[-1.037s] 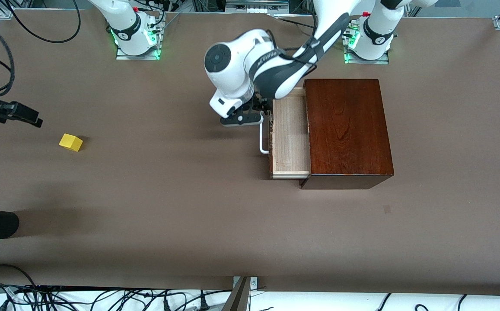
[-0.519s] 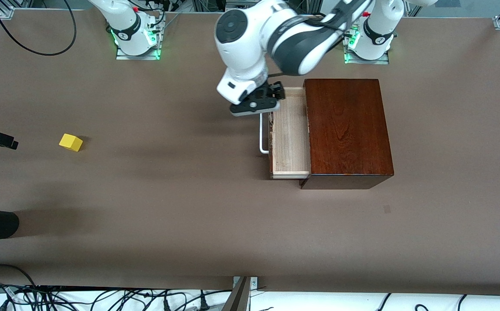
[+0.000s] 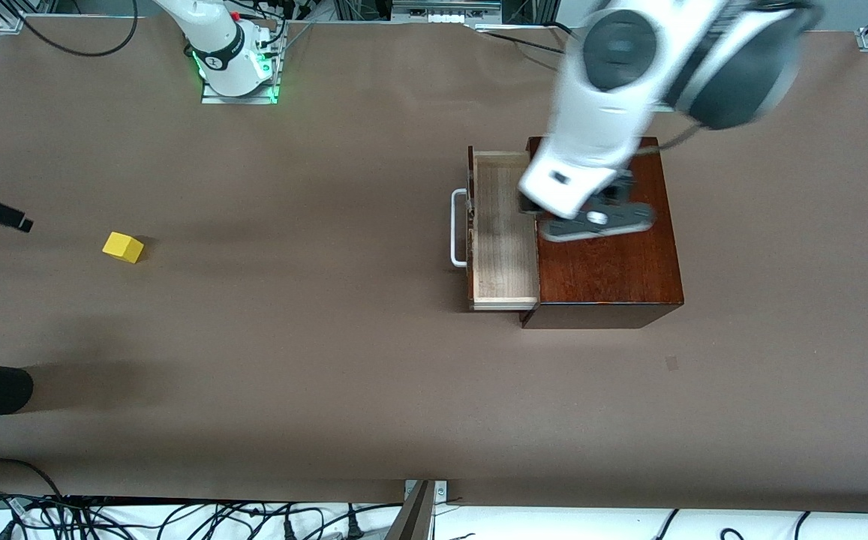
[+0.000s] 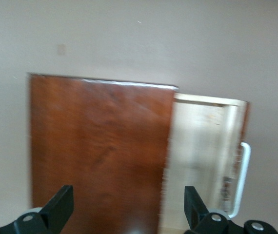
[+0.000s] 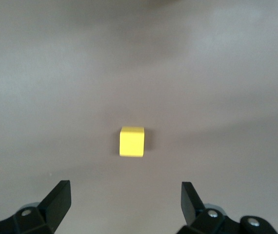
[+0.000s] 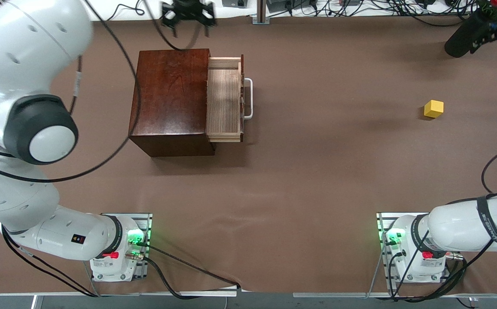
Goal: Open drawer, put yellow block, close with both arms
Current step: 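Release the handle and withdraw the left gripper while the right gripper reaches the cube, then grasp the yellow cube with the right gripper and lift it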
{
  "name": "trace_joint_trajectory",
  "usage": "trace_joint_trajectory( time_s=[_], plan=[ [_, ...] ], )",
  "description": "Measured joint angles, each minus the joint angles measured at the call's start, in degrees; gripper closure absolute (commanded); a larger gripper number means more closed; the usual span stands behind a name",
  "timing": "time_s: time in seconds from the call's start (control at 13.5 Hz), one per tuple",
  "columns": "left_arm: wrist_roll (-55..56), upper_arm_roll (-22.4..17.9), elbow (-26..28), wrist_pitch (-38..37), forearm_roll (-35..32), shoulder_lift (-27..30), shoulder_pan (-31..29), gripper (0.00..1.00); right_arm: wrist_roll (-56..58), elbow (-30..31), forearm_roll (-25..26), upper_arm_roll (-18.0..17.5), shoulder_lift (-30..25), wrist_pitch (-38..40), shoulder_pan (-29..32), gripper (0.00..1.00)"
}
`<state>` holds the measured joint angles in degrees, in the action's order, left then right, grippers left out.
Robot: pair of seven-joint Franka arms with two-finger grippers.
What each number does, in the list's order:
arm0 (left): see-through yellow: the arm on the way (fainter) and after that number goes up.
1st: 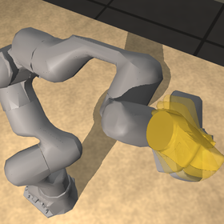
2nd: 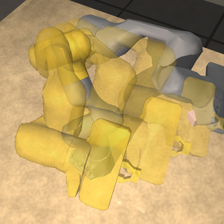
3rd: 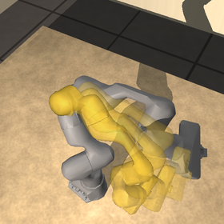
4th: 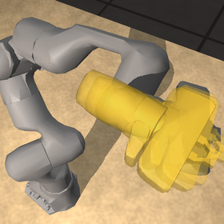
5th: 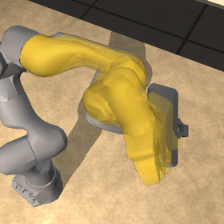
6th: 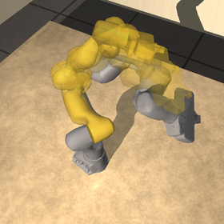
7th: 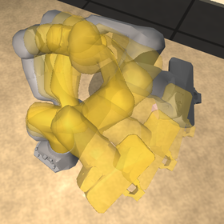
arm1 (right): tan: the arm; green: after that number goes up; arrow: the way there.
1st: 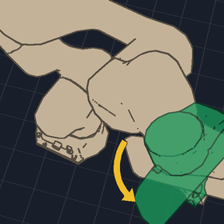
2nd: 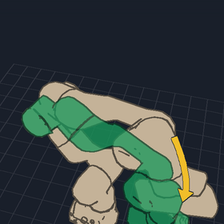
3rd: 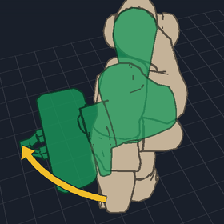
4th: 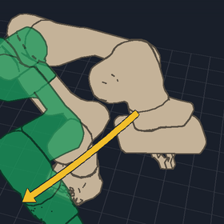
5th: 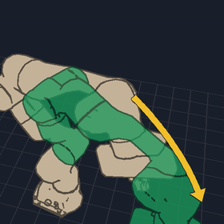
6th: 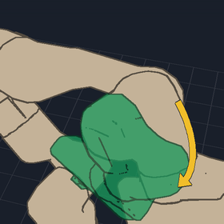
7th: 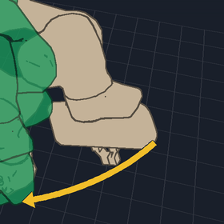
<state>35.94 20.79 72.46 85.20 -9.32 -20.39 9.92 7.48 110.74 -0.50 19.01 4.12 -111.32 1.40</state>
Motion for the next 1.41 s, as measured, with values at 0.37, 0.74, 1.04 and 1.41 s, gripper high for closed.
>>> trace_joint_trajectory(
  time_s=[0.37, 0.74, 1.04, 1.41],
  plan=[
    [-15.05, -0.07, 2.01, -1.63, 3.32, 5.05, -14.55, 0.00, -0.04, 14.88, 0.00, -0.25, -0.29, -15.30, -0.08, 0.00],
    [-25.12, -0.04, 10.12, 1.72, 7.22, 11.14, -24.05, 0.00, -1.04, 17.62, -0.20, -0.62, 9.69, -26.83, -0.17, 0.00],
    [-26.80, 0.06, 11.98, 2.68, 7.64, 11.05, -25.92, 0.00, -1.41, 17.50, -2.59, -1.36, 14.28, -32.50, -0.20, 0.00],
    [-26.80, -0.03, 11.54, 3.45, 7.64, 11.15, -26.25, 0.00, -1.65, 17.33, -4.82, -2.66, 18.51, -35.83, -0.34, 0.00]
  ],
)
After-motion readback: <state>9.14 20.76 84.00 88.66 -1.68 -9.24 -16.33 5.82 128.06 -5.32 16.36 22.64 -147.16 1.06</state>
